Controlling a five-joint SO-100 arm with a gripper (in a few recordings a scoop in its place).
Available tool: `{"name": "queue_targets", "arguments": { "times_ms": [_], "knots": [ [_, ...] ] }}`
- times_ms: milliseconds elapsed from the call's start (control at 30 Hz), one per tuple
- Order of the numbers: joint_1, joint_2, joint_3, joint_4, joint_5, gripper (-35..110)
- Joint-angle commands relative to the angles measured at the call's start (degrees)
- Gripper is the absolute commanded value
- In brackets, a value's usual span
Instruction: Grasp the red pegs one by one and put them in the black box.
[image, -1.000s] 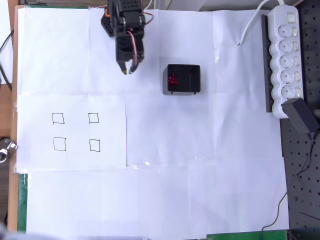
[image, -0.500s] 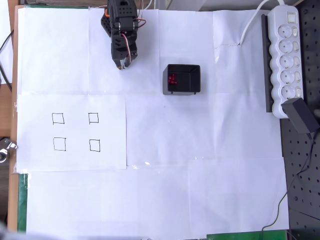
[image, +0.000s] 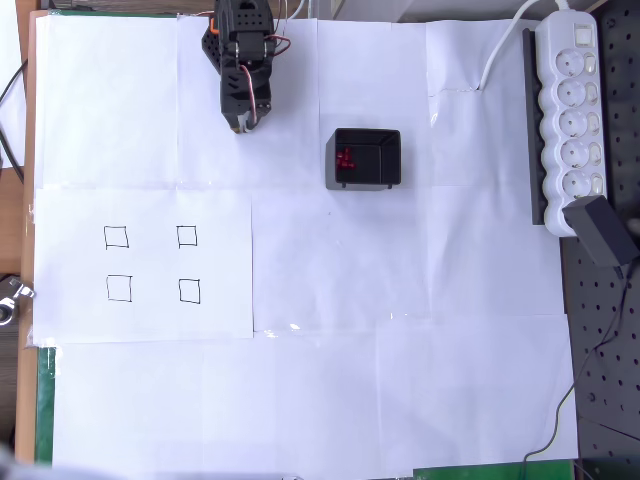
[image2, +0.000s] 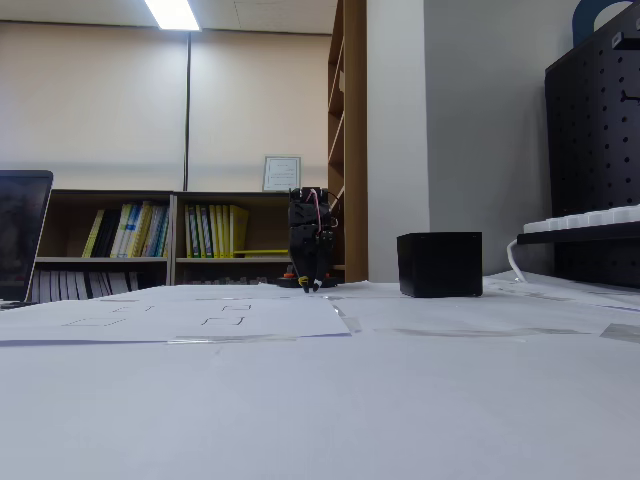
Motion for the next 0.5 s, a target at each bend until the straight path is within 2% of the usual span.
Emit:
{"name": "queue_targets", "arguments": {
  "times_ms": [0, 467],
  "knots": [
    [-0.4, -1.1, -0.6, 1.2, -0.9, 0],
    [-0.7, -1.1, -0.6, 1.2, -0.9, 0]
  ]
}}
